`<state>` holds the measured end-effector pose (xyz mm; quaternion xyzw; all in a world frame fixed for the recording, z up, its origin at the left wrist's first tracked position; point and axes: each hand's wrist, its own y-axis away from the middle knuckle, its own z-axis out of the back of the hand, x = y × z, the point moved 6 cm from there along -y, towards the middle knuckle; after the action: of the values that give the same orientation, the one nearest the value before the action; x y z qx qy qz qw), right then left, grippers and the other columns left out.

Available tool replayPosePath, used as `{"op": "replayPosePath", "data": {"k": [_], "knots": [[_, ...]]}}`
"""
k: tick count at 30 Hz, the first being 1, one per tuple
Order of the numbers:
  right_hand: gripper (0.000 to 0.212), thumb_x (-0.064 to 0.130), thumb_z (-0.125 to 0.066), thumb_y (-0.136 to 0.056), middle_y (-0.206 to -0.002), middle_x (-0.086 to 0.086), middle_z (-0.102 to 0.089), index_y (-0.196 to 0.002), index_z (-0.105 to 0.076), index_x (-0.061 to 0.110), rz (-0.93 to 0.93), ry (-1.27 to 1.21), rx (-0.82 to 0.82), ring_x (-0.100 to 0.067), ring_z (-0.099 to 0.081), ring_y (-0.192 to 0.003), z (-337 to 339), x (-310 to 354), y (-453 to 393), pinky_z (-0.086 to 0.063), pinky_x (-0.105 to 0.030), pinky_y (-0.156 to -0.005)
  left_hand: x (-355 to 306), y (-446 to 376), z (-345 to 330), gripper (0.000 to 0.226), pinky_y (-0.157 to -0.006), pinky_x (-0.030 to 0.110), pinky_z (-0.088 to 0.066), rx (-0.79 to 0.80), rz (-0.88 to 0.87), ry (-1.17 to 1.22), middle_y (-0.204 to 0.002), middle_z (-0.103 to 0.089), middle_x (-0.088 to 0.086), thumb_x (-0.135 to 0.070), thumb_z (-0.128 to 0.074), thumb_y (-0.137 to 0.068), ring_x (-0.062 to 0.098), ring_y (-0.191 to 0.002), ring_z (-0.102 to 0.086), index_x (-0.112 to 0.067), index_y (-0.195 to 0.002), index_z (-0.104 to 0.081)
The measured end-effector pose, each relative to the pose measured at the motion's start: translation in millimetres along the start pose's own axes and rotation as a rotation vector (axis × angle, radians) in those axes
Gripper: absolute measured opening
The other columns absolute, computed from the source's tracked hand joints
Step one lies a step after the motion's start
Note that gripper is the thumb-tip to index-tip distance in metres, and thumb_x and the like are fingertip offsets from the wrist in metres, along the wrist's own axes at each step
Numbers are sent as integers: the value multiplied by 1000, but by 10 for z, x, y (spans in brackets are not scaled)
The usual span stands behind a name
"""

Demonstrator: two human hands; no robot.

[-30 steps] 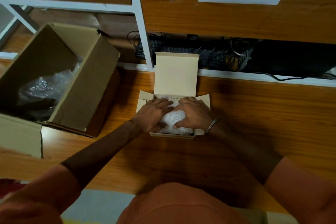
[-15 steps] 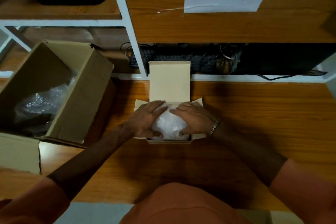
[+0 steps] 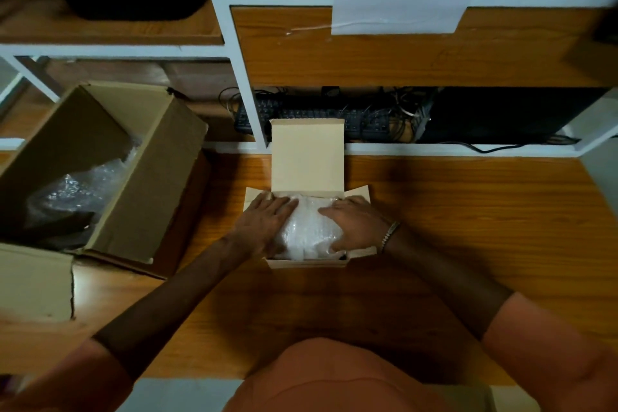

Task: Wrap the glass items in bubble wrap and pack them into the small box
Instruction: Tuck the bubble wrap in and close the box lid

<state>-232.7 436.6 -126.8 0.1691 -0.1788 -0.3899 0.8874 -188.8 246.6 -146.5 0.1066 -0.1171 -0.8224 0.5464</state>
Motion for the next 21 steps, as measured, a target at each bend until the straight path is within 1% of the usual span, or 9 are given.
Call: {"op": "replayPosePath", "data": {"k": [2, 4, 6, 8, 13, 15, 17, 19, 21], "knots": [[88, 60, -80, -85, -158, -4, -52, -158, -46, 24, 13, -150, 26, -25, -47, -145, 220, -13, 54, -38, -41, -119, 2, 126, 200, 108, -131, 48, 2, -44, 9, 109, -178, -13, 9, -70, -62, -94, 31, -163, -13, -21, -171, -4], [72, 51, -80, -90, -151, -2, -59, -151, -56, 21, 49, -260, -70, -21, -56, -136, 531, -2, 81, -46, -40, -112, 95, 314, 498, 93, -131, 51, -7, -165, 53, 209, -176, -23, 6, -65, -59, -98, 29, -161, -21, -26, -170, -16], [60, 47, -79, -92, -142, -4, -66, -143, -63, 20, 72, -295, -198, -21, -62, -128, 834, 42, 55, -51, -44, -108, 235, 563, 784, 78, -130, 57, -20, -321, 84, 227, -169, -37, 10, -59, -54, -98, 32, -155, -35, -26, -165, -33], [53, 46, -80, -92, -135, -3, -69, -137, -67, 23, 108, -304, -273, -20, -64, -123, 1071, 189, -35, -53, -46, -104, 414, 842, 1022, 70, -124, 60, -32, -431, 120, 228, -163, -45, 12, -55, -49, -96, 34, -149, -43, -22, -158, -46], [41, 44, -76, -94, -129, 2, -70, -131, -72, 26, 285, -274, -366, -17, -64, -118, 1607, 1009, -345, -52, -35, -96, 959, 1605, 1539, 61, -118, 58, -38, -614, 305, 172, -157, -50, 14, -53, -56, -98, 35, -144, -46, -21, -150, -55], [39, 46, -74, -95, -126, 3, -69, -129, -72, 28, 372, -255, -415, -16, -64, -113, 1820, 1426, -451, -54, -39, -93, 1198, 1900, 1621, 61, -118, 58, -36, -642, 385, 140, -154, -53, 15, -52, -56, -96, 36, -143, -47, -20, -149, -57], [38, 48, -71, -95, -126, 4, -69, -129, -71, 30, 445, -222, -466, -17, -64, -113, 2010, 1859, -582, -55, -41, -91, 1458, 2199, 1616, 60, -115, 59, -40, -656, 506, 112, -151, -57, 15, -51, -57, -96, 38, -140, -50, -19, -147, -59], [37, 49, -69, -96, -125, 2, -70, -127, -72, 29, 507, -157, -506, -18, -64, -113, 2163, 2289, -712, -53, -38, -87, 1767, 2504, 1500, 57, -108, 58, -48, -658, 660, 111, -144, -63, 18, -48, -64, -95, 40, -132, -57, -15, -141, -64], [38, 49, -67, -97, -126, 0, -70, -129, -71, 29, 539, -81, -517, -19, -63, -114, 2234, 2680, -869, -45, -31, -81, 2011, 2814, 1335, 56, -100, 56, -52, -629, 780, 167, -138, -66, 19, -46, -66, -93, 44, -122, -62, -13, -138, -67]]}}
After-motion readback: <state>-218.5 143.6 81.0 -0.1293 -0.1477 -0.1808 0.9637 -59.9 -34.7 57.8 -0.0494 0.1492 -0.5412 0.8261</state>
